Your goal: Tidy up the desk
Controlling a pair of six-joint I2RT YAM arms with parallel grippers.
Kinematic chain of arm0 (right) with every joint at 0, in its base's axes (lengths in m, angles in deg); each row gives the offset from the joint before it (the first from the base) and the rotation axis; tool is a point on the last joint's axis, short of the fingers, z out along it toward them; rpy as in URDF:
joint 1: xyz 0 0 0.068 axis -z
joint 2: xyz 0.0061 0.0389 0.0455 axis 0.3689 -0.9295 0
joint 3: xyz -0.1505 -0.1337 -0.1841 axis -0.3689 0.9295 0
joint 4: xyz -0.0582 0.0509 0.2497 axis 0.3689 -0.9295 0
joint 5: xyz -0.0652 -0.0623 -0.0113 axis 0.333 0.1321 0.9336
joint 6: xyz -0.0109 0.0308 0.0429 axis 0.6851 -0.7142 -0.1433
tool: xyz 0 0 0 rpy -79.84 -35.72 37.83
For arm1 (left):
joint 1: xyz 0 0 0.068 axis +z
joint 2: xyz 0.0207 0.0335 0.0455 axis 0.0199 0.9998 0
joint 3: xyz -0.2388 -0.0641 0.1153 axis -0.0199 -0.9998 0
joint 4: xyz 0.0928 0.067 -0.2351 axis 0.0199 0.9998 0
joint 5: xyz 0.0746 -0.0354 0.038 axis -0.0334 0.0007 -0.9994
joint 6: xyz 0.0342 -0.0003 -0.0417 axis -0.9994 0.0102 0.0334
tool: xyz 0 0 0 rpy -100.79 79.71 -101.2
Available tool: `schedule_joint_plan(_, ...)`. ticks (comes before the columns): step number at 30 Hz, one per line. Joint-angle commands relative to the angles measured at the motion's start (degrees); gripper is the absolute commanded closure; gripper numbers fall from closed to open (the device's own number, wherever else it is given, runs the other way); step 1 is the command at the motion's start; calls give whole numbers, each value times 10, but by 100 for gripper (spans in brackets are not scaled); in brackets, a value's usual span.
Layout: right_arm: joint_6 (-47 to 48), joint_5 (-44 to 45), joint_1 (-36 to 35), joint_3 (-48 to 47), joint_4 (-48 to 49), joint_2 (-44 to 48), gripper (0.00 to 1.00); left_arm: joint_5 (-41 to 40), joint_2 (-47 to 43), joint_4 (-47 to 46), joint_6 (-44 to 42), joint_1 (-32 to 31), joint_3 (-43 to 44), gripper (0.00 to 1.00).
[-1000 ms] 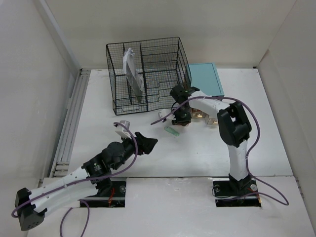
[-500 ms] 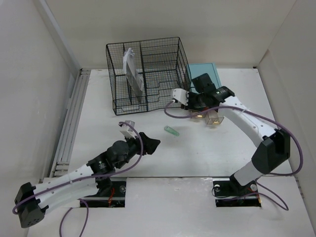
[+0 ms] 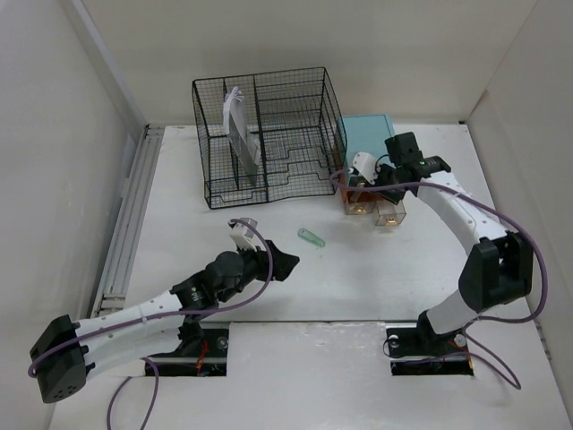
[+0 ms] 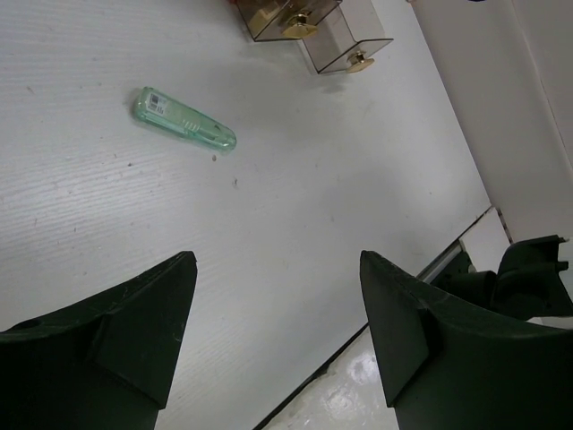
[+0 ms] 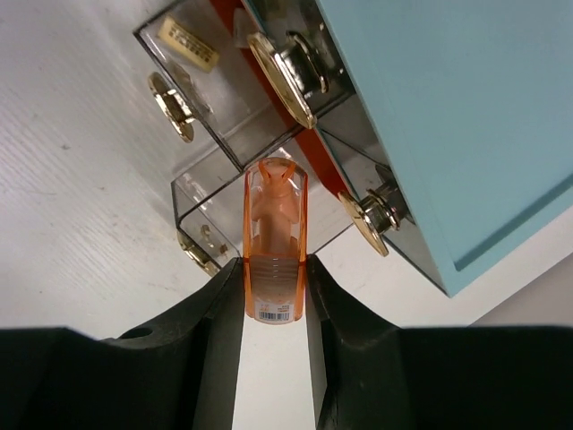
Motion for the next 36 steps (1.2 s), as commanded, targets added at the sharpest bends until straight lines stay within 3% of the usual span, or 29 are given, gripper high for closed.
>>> schedule_joint_plan(1, 2, -10, 18, 2, 11, -25, 82, 9, -3, -33, -7, 2, -1, 30)
schedule_joint_plan(6, 2, -5, 38, 2, 17, -53, 81, -4, 3, -33, -7, 2, -1, 30)
schedule_joint_plan(9, 2, -5, 43, 2, 17, -58, 74, -4, 17, -33, -13, 2, -1, 30)
schedule_joint_plan(10, 2, 0, 43, 2, 17, -64, 69, -4, 18, -39, -13, 2, -1, 30)
schedule_joint_plan(12, 2, 0, 43, 2, 17, -64, 40, -4, 37, -39, -13, 2, 10, 30)
schedule_joint_plan(13, 2, -8, 43, 2, 17, -64, 35, -4, 43, -39, -13, 2, 10, 30)
schedule_joint_plan(19, 2, -44, 43, 2, 22, -30, 34, -15, 107, -8, -24, 2, 59, 36)
schedule_joint_plan(21, 11, -86, 43, -4, 15, -13, 39, -22, 125, 1, -29, 2, 76, 39)
schedule_joint_plan(23, 19, -191, 38, 10, 9, 24, 61, -22, 148, 9, -36, 2, 101, 45)
schedule_joint_plan(24, 28, -230, 30, 17, -1, 34, 70, -22, 153, 9, -42, 2, 109, 57)
schedule_joint_plan(25, 36, -261, 20, 37, -1, 45, 88, -22, 153, 14, -42, 2, 121, 70)
schedule_joint_plan(26, 36, -304, 5, 50, 5, 62, 96, -28, 153, 22, -42, 2, 121, 86)
schedule_joint_plan(27, 36, -311, -36, 65, 27, 68, 100, -28, 148, 22, -42, 2, 127, 99)
schedule_joint_plan(28, 10, -311, -61, 88, 44, 68, 100, -37, 129, 28, -42, 2, 127, 100)
schedule_joint_plan(29, -5, -303, -87, 99, 63, 68, 99, -44, 116, 28, -35, 2, 121, 100)
schedule_joint_plan(31, -23, -281, -159, 105, 96, 45, 79, -49, 87, 34, -27, 2, 111, 100)
schedule_joint_plan(32, -43, -273, -177, 110, 103, 14, 69, -56, 56, 51, -20, 2, 98, 71)
schedule_joint_plan(34, -84, -239, -217, 99, 118, -21, 55, -62, 6, 71, -9, 2, 75, 46)
schedule_joint_plan(36, -101, -230, -222, 84, 125, -66, 52, -69, -25, 83, -2, 2, 60, 44)
